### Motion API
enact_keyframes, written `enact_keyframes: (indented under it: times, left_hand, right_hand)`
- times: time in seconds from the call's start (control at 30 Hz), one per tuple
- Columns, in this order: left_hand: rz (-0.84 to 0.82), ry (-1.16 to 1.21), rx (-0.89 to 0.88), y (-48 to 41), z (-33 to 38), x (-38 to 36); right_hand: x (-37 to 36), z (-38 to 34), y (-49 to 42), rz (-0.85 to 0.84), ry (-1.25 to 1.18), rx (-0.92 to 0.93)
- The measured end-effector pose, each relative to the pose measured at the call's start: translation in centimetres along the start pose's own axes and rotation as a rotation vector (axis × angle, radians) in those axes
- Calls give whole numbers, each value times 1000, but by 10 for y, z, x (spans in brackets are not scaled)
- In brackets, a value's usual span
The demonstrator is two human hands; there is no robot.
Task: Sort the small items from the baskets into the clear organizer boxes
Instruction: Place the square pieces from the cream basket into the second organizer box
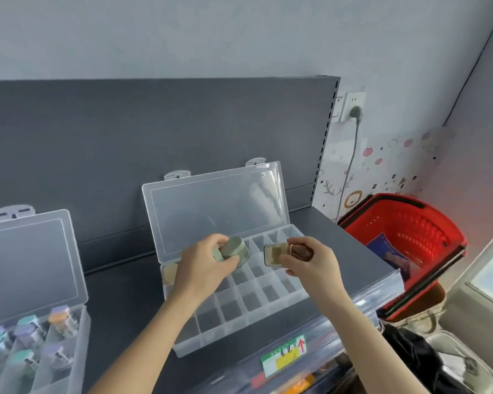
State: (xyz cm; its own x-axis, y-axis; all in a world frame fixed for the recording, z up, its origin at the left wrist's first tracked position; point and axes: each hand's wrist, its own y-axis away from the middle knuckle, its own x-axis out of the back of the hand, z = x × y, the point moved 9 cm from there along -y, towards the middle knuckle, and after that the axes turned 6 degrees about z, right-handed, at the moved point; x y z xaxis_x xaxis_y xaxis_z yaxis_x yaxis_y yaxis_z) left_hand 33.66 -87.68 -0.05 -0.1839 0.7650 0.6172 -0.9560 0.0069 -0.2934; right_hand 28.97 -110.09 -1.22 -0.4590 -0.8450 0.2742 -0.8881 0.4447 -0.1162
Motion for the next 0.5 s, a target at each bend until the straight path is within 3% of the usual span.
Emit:
enact_keyframes:
  times: [0.27,0.5]
  left_hand:
    - [31,-123,34,-38,1,-30]
    - [29,-397,-11,-46,12,-52]
  right_hand:
    - [-2,9,-56,-43,94,55]
    - [-20,12,-93,-177,100,118]
